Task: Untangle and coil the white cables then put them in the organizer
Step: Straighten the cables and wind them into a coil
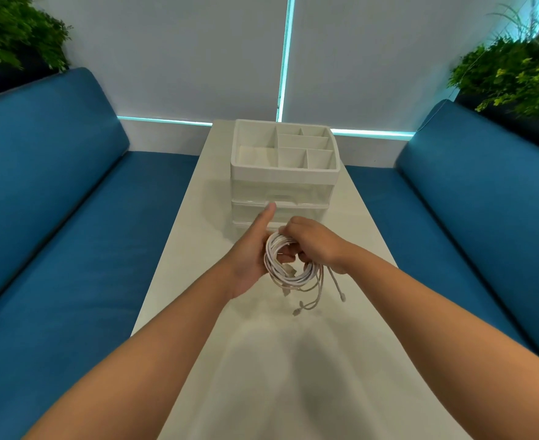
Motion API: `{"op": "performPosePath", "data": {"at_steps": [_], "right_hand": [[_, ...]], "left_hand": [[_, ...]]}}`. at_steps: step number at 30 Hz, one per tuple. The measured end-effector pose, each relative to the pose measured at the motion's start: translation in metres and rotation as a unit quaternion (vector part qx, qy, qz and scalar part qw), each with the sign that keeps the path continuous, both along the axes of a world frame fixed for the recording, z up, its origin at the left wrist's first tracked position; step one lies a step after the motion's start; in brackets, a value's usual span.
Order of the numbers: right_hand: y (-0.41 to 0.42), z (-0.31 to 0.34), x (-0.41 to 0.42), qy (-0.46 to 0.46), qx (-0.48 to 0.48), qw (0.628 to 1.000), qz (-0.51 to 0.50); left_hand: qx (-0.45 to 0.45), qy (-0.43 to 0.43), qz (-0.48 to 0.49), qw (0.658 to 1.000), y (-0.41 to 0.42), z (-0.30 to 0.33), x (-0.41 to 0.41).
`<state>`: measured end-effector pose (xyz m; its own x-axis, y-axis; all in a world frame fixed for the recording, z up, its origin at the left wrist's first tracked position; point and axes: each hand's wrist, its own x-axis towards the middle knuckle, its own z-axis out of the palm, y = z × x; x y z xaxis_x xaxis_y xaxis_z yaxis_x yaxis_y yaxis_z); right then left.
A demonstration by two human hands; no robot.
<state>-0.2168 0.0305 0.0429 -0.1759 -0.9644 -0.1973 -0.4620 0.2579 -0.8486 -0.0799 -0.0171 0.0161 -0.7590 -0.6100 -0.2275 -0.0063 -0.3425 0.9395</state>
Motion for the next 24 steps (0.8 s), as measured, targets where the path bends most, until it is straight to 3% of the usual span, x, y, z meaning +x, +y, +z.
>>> {"op": "performPosePath", "data": {"at_steps": [3, 5, 9, 11, 14, 18, 20, 24], "right_hand": [[-0.001, 0.0, 0.004, -0.023, -0.007, 0.999, 0.028], [-0.002, 0.001, 0.004, -0.05, -0.016, 0.997, 0.048], [0.003, -0.001, -0.002, -0.116, -0.01, 0.993, 0.034], [0.008, -0.004, -0.007, -0.179, -0.013, 0.983, 0.026], [0.014, -0.008, -0.01, -0.164, -0.026, 0.984, 0.057], [0.017, -0.011, -0.014, -0.166, -0.033, 0.984, 0.056], [0.018, -0.009, -0.018, -0.149, -0.027, 0.987, 0.054], [0.018, -0.004, -0.013, -0.085, 0.022, 0.989, 0.12]], "left_hand": [[-0.079, -0.144, 0.054, 0.985, 0.004, 0.009, -0.006], [-0.141, -0.181, 0.093, 0.969, 0.008, 0.006, -0.009], [-0.17, -0.12, 0.201, 0.957, 0.005, -0.005, -0.011], [-0.143, -0.082, 0.239, 0.957, 0.007, -0.008, -0.009], [-0.083, -0.011, 0.262, 0.961, 0.011, -0.009, -0.004], [-0.063, 0.006, 0.233, 0.97, 0.01, -0.016, 0.004], [-0.055, -0.023, 0.182, 0.982, 0.007, -0.012, 0.011], [0.043, -0.126, 0.08, 0.988, -0.003, 0.011, 0.017]]}}
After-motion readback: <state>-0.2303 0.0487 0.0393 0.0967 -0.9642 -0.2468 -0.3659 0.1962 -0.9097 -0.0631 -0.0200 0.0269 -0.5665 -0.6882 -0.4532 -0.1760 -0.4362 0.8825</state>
